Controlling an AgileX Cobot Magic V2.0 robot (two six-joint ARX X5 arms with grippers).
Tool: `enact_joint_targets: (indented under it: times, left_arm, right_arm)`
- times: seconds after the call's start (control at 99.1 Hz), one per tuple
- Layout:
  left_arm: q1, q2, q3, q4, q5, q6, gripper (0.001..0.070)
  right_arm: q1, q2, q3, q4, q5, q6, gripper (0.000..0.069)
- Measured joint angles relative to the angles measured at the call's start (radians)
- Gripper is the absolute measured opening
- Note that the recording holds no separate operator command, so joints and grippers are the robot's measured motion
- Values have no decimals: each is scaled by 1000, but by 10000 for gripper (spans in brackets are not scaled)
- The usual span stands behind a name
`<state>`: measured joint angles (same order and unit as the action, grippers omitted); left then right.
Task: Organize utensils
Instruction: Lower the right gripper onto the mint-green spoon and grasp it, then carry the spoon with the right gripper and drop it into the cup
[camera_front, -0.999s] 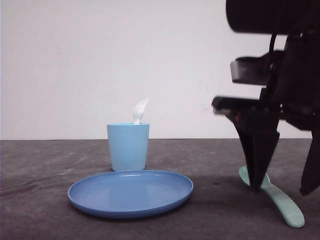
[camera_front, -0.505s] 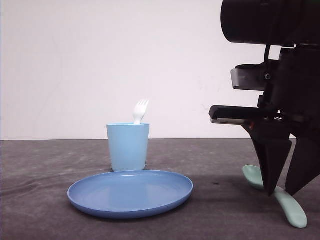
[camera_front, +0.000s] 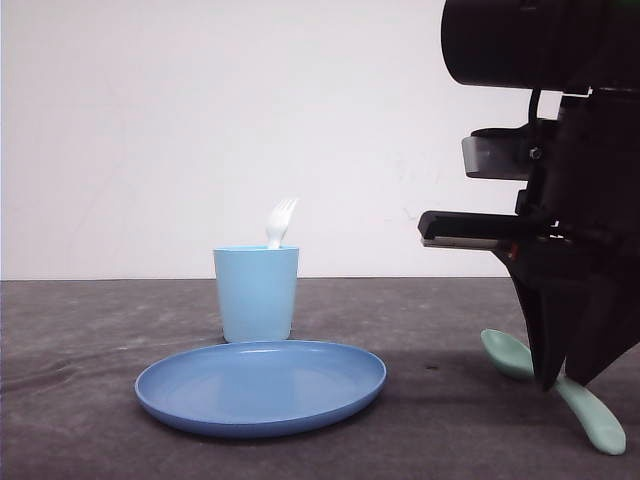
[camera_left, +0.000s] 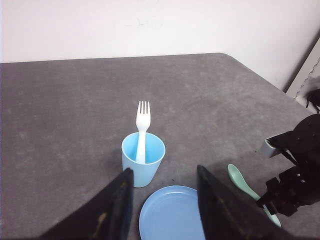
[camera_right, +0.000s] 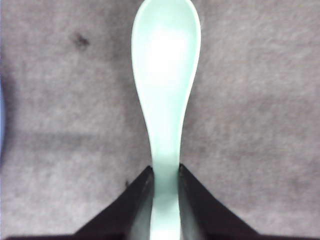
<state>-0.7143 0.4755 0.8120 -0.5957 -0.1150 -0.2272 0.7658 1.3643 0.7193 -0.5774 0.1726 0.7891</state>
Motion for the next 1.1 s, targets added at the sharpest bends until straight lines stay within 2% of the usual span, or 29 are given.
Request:
enact_joint_targets:
  times: [0.192,0.353,0.474,0.686,0.888,1.1]
  left_arm:
    - [0,0,0,0,6,-10,230]
    - [0,0,0,0,7,-13,230]
    - [0,0,0,0,7,-18,230]
    - [0,0,0,0,7,-24,230]
    - [0,0,0,0,7,-24,230]
    - [0,0,0,0,7,-24,230]
  right_arm:
    - [0,-23,90,-42,48,-50,71]
    - [14,-64,235,13,95,-134,71]
    - [43,-67,311,140,98,-220,71]
    - [97,-21,315,426,101,-357,71]
    - [118,130,315,673,101,-469,71]
    - [117,296,314,850,101,-518,71]
